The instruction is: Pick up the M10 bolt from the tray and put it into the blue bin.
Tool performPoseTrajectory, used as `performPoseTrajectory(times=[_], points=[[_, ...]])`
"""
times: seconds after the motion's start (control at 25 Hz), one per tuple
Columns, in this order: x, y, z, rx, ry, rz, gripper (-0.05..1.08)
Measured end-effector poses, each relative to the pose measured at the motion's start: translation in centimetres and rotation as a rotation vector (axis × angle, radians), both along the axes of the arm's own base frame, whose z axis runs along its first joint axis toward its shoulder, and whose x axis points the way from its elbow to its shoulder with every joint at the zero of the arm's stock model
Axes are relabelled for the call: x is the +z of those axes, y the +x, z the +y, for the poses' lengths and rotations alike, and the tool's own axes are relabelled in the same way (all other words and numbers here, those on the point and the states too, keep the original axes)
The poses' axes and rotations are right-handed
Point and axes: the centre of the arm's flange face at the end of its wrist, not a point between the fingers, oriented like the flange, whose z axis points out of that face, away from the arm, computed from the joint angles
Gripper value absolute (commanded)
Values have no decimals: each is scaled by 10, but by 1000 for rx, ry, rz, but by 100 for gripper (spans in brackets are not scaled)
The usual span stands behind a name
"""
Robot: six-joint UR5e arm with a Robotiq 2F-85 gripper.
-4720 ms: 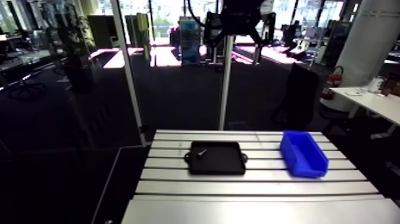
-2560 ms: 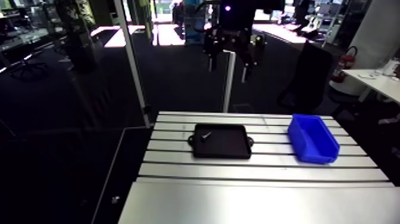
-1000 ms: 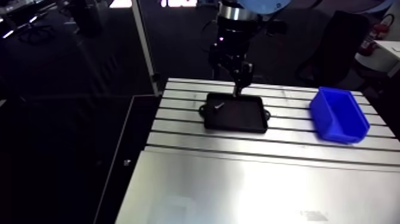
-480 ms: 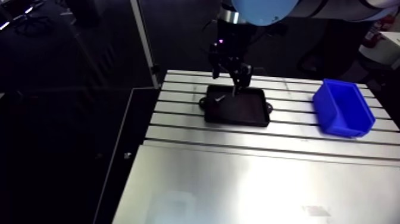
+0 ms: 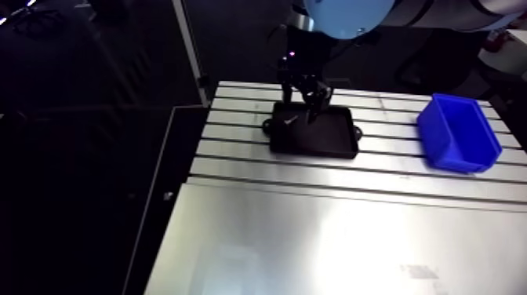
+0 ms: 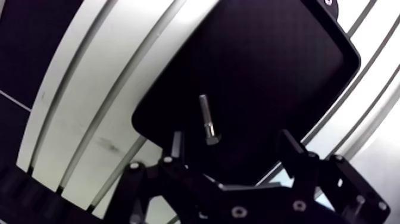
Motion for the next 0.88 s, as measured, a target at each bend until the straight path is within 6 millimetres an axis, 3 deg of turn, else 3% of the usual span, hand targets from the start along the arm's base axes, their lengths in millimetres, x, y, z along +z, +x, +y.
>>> performPoseTrajectory(times=[0.88], points=[[-18,-7,-1,14,7,0,32]])
